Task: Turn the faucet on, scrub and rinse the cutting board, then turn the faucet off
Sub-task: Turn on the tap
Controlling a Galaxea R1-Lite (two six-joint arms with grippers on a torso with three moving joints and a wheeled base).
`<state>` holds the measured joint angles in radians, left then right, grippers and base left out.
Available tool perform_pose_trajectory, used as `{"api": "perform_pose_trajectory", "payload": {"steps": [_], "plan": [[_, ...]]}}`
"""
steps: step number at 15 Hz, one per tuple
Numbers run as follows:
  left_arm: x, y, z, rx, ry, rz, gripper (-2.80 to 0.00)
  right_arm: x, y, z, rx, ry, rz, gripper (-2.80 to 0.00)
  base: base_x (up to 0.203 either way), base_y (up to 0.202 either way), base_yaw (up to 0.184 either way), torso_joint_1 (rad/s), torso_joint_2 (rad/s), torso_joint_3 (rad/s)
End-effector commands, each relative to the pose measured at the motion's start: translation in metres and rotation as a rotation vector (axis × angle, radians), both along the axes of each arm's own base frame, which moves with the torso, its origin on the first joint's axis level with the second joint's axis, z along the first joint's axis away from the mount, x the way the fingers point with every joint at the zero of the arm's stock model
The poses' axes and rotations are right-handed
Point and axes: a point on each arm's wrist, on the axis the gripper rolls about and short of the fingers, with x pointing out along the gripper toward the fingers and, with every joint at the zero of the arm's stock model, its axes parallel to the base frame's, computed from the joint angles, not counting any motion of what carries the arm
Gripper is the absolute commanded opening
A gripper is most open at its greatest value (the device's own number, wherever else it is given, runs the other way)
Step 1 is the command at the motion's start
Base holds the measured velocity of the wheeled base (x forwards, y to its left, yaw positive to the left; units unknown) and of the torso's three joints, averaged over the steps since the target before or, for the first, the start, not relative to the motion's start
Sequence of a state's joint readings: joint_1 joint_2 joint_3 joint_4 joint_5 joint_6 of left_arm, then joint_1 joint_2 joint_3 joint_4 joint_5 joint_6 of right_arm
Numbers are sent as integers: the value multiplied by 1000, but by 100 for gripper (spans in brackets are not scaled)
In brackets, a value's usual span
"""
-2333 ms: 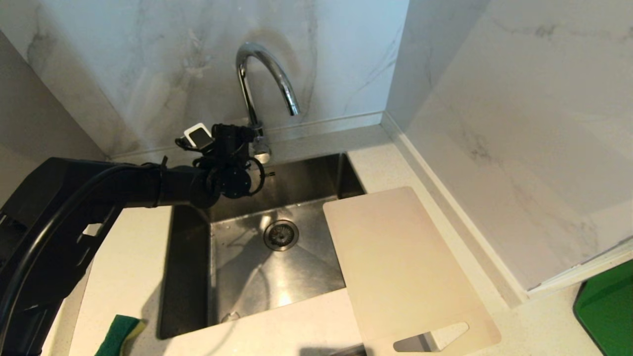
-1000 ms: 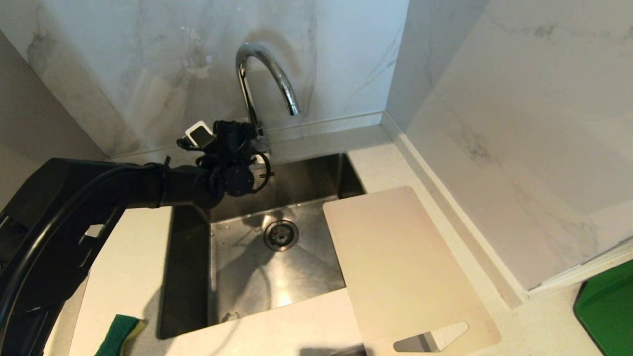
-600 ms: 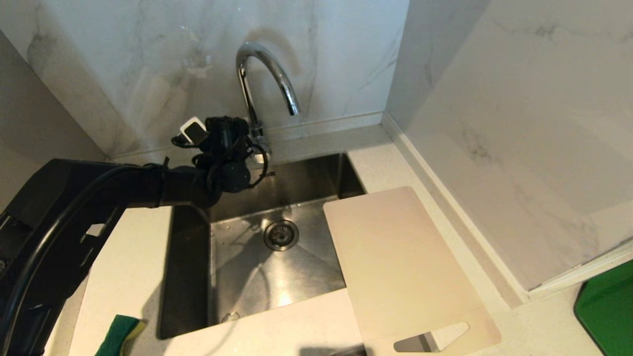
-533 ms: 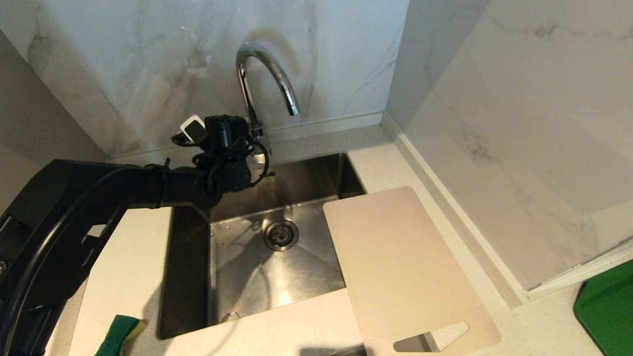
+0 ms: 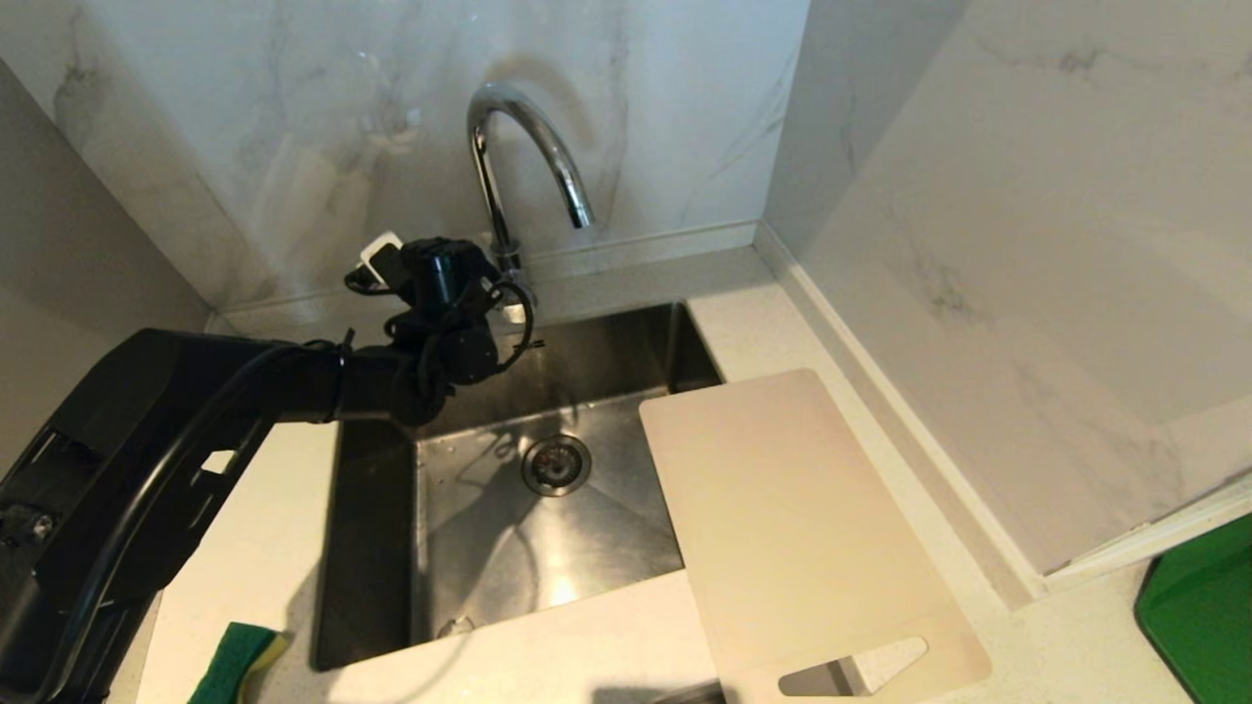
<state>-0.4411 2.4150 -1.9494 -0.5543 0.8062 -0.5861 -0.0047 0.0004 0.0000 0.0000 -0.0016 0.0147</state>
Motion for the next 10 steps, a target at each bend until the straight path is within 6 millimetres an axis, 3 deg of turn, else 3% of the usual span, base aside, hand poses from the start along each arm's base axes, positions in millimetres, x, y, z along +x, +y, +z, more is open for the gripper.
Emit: {"api": "perform_pose_trajectory", "payload": {"steps": [1,5,10], "plan": [[4,-2,-11,7,12,-2,0,0,0,0,0,1,0,-280,0,0,0,0,0,0],[13,5,-27,15,33,15,0,0,0,0,-1,1,0,-280,0,0,0,0,0,0],[20,19,-30,19,40,35,0,0,0,0,0,1,0,-280,0,0,0,0,0,0]]}}
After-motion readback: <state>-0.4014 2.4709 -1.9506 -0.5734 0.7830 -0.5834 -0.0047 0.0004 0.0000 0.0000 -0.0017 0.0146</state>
